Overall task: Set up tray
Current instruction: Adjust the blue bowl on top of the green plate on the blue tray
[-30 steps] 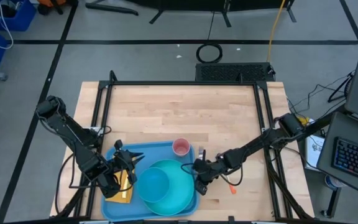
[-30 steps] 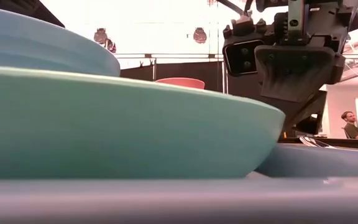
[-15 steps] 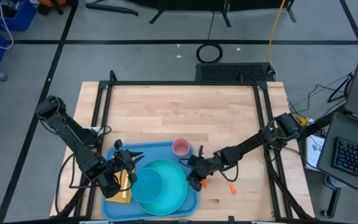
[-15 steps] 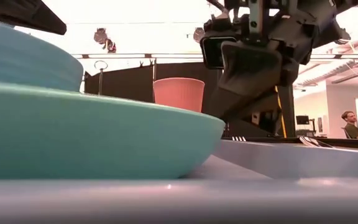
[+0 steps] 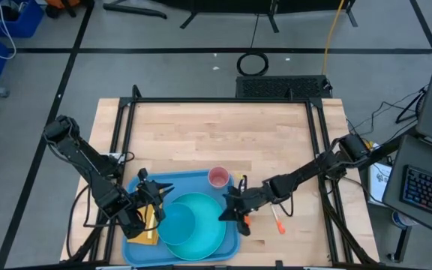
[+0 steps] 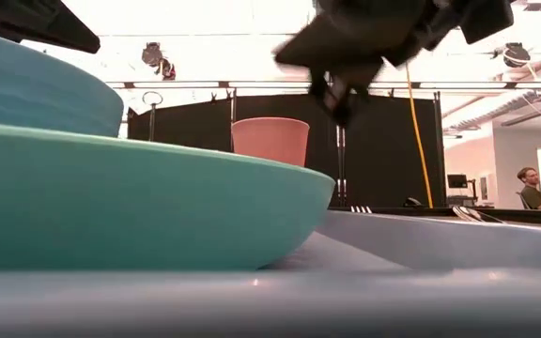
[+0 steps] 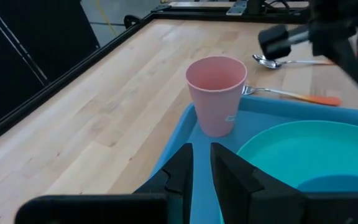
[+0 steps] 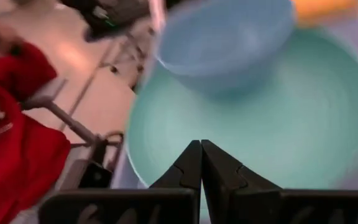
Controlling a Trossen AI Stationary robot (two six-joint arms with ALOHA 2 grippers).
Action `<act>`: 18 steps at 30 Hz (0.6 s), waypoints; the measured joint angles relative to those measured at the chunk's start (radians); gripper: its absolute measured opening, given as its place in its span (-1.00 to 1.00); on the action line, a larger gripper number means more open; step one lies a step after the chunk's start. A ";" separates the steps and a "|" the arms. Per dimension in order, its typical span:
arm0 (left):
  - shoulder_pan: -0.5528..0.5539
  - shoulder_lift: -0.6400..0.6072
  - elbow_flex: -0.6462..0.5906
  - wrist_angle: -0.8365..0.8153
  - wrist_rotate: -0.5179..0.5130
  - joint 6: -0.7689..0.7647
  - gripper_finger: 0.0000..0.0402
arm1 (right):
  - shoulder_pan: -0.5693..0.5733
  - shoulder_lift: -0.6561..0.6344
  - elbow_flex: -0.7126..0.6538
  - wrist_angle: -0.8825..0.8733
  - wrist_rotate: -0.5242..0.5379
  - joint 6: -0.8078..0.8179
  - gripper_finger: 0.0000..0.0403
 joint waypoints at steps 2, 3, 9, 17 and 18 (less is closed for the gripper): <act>0.000 0.000 0.000 0.002 0.000 0.008 -0.69 | -0.009 0.000 0.000 0.089 -0.012 -0.102 -1.00; 0.000 0.000 0.000 0.002 -0.001 0.008 -0.69 | -0.020 0.000 0.001 0.124 -0.035 -0.135 -1.00; 0.000 0.000 0.000 0.003 -0.001 0.016 -0.69 | -0.073 0.015 0.112 -0.093 -0.079 -0.295 -0.86; 0.001 0.000 0.000 0.002 -0.001 0.024 -0.69 | -0.077 0.145 0.358 -0.312 -0.107 -0.532 -0.43; 0.001 0.000 0.000 0.001 -0.001 0.024 -0.69 | -0.077 0.164 0.389 -0.338 -0.105 -0.551 -0.37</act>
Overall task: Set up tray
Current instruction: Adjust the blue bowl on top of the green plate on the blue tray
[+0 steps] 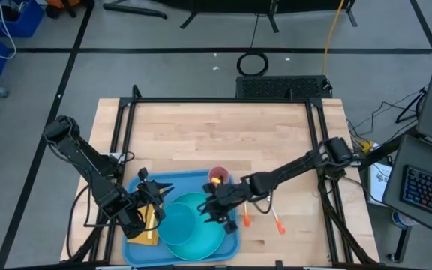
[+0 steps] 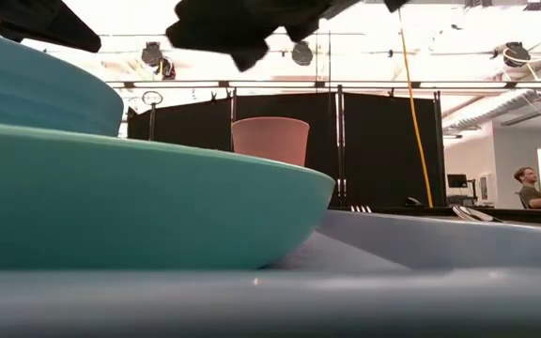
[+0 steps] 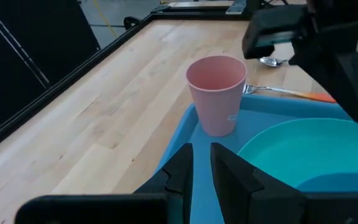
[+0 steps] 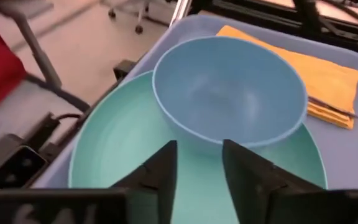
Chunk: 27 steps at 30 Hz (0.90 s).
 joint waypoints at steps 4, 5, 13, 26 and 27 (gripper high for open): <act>0.000 0.000 0.000 -0.001 0.001 0.000 -0.69 | 0.000 0.069 0.114 -0.109 0.039 -0.066 -0.17; 0.000 0.000 0.000 -0.001 0.002 0.000 -0.69 | 0.002 0.084 0.138 -0.135 0.050 -0.100 -0.13; 0.000 0.000 -0.001 0.000 0.012 0.014 -0.69 | 0.039 0.090 0.184 -0.198 0.081 -0.276 -0.06; 0.000 0.000 -0.001 0.000 0.001 0.018 -0.69 | 0.064 0.235 0.369 -0.335 0.165 -0.400 -0.05; 0.000 0.000 -0.001 -0.002 0.001 0.017 -0.69 | 0.064 0.245 0.386 -0.354 0.183 -0.408 -0.05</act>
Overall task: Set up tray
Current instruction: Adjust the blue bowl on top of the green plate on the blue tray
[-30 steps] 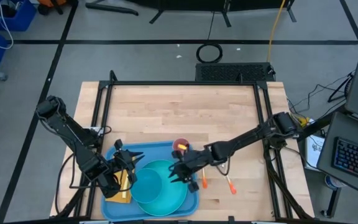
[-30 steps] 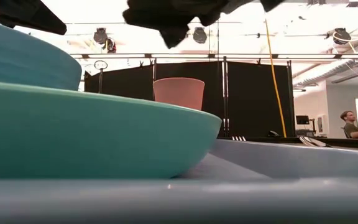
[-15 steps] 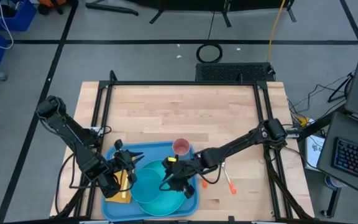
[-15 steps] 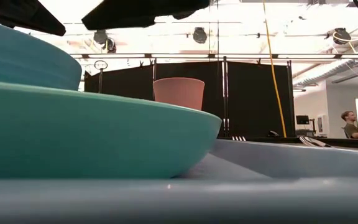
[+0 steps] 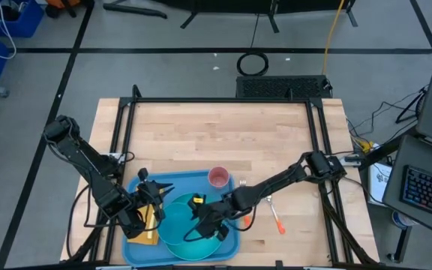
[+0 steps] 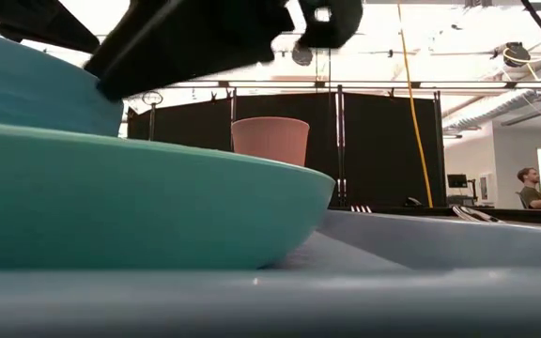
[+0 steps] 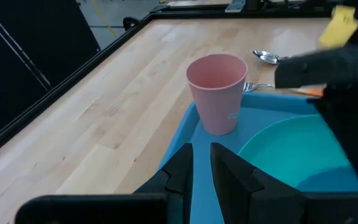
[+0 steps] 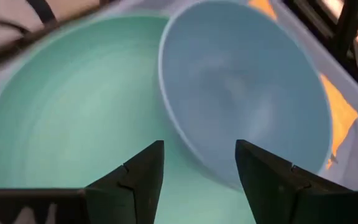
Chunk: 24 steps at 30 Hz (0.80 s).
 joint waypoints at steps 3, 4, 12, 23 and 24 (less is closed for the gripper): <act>0.000 0.000 0.000 0.000 0.005 0.000 -0.69 | 0.002 0.025 0.047 -0.027 0.002 -0.019 -0.05; 0.000 0.000 0.000 0.000 0.006 0.000 -0.69 | 0.002 0.027 0.055 -0.037 0.000 -0.019 -0.05; -0.001 0.000 0.000 -0.001 0.010 0.001 -0.69 | 0.002 0.045 0.059 -0.049 -0.027 -0.017 -0.21; -0.001 0.000 0.000 -0.001 0.007 0.002 -0.69 | 0.002 0.043 0.060 -0.052 -0.028 0.002 -0.65; -0.001 0.000 0.000 -0.001 0.007 0.002 -0.69 | 0.002 0.043 0.060 -0.053 -0.028 0.003 -0.69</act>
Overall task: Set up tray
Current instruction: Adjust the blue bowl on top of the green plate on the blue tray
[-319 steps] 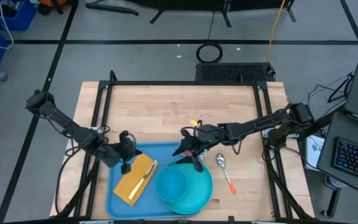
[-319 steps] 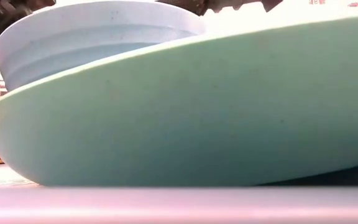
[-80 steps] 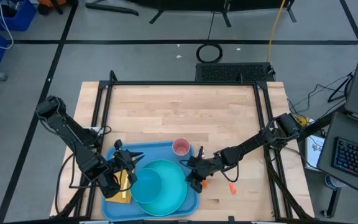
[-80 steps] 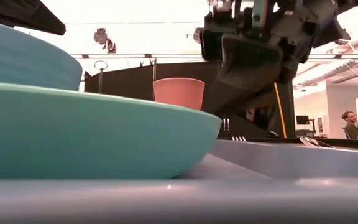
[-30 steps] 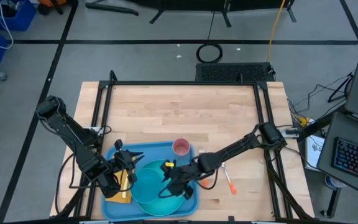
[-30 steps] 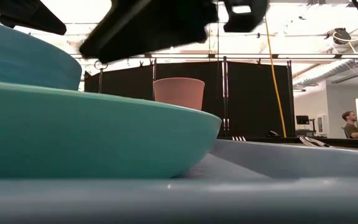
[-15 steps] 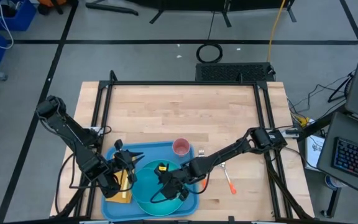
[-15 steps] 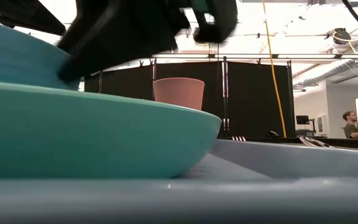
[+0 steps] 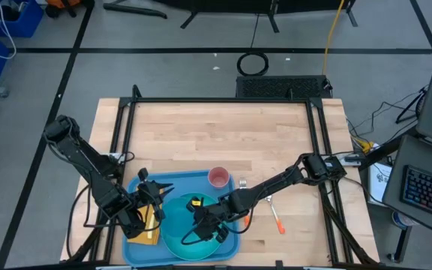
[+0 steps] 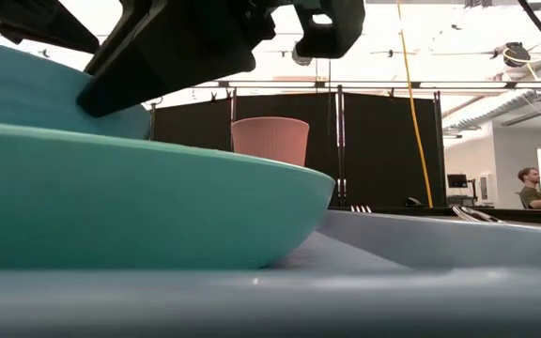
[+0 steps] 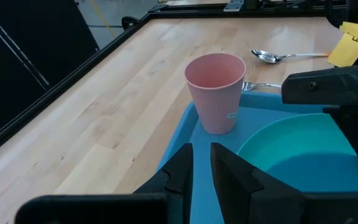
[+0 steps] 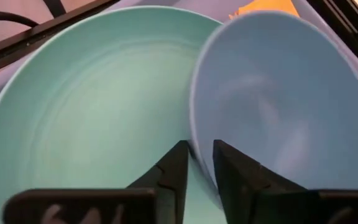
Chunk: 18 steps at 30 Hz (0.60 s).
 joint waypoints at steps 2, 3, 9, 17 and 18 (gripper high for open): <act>0.000 0.000 0.000 0.000 0.000 0.001 -0.69 | 0.000 0.000 0.000 0.001 0.000 0.003 -0.76; 0.000 0.000 0.000 0.000 0.000 0.002 -0.69 | 0.000 0.000 0.000 -0.001 0.000 0.005 -0.79; 0.000 0.000 0.000 -0.002 0.000 0.001 -0.69 | 0.000 0.000 0.000 -0.028 0.000 0.035 -0.95; 0.000 0.000 0.000 -0.003 0.000 0.001 -0.69 | 0.014 0.000 -0.002 -0.042 0.002 0.034 -0.96; 0.000 0.000 0.000 -0.003 0.000 0.001 -0.69 | 0.016 0.000 -0.002 -0.041 0.002 0.034 -0.96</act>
